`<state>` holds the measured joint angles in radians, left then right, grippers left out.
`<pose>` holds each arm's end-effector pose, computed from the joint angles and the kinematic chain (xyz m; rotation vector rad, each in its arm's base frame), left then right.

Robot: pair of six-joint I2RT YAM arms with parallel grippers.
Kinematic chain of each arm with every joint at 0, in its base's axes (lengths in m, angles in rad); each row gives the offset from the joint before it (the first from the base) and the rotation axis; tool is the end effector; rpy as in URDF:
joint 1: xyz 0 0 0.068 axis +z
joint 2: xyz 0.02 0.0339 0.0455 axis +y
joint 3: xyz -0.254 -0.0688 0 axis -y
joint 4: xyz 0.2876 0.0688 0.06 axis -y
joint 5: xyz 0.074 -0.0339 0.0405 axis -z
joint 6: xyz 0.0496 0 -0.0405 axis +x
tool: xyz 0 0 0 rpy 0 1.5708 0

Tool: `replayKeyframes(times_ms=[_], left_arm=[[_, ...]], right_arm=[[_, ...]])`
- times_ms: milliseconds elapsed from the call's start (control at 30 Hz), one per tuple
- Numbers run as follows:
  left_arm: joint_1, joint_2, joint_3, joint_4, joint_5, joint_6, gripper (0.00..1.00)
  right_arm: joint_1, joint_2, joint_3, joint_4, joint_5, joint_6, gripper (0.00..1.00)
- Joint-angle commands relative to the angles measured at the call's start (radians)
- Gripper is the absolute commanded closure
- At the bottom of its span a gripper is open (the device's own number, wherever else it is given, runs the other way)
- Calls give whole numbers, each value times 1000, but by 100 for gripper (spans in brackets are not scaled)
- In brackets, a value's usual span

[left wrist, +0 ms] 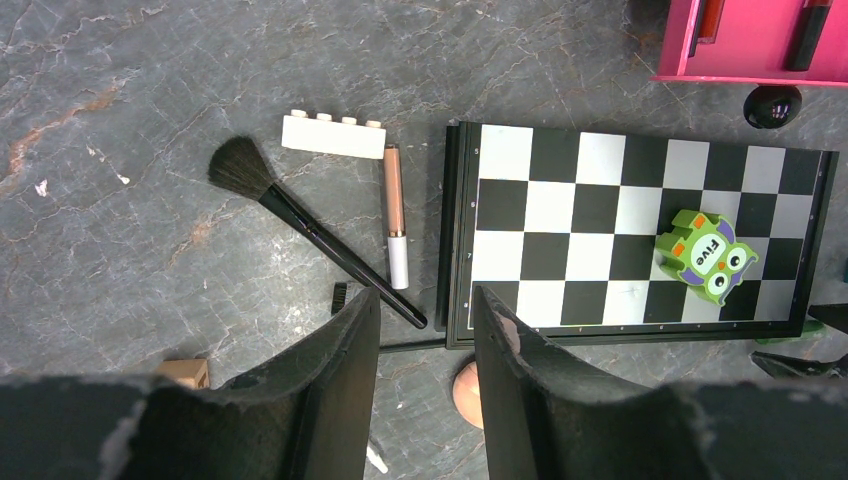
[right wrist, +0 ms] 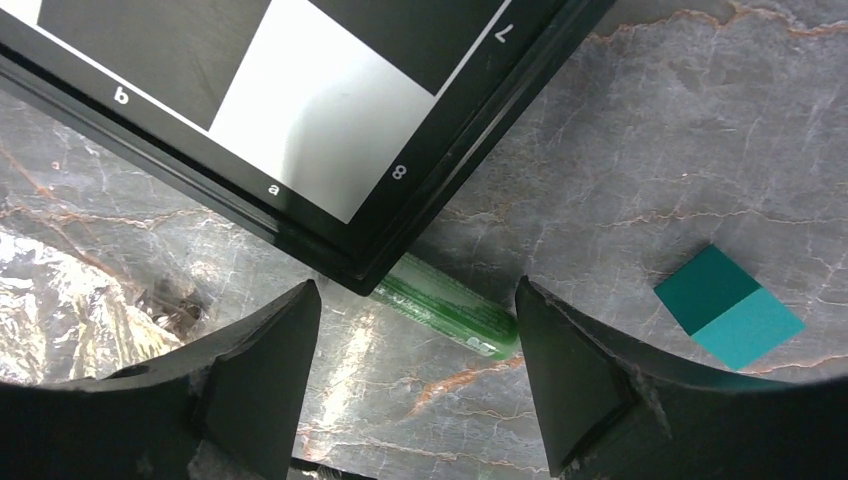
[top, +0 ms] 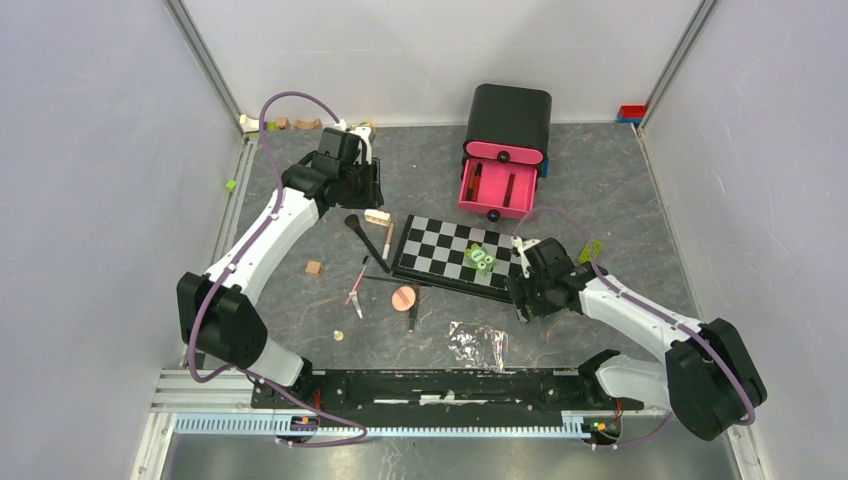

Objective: Organize the makeup
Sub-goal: Pick up the makeup from the center of the board.

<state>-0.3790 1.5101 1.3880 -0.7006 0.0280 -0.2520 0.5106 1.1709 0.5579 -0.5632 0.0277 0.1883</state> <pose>0.3538 -0.1424 0.3010 0.1668 2.4131 -0.3268 0.2086 0.1153 0.1170 -0.4349 2.7230 0.1528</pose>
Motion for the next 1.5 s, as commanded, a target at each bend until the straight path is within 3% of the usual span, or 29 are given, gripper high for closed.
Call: replayKeyframes(times_ms=[0,200,400,833,1200,1467], left_arm=[[4,-23,3,33,9,10,54],[3,-21,3,34,16,9,54],[4,-19,4,33,15,9,54],[3,-15,5,33,24,8,54],[3,-44,47,3,-23,25,54],[3,-49,179,15,-83,8,48]], right_arm=[[11,3,-7,-4,51,17,24],[16,5,-3,-4,44,27,47],[19,8,11,-20,33,21,57],[21,-28,43,-74,19,32,88],[20,-130,182,-90,296,76,97],[15,-37,338,124,246,111,100]])
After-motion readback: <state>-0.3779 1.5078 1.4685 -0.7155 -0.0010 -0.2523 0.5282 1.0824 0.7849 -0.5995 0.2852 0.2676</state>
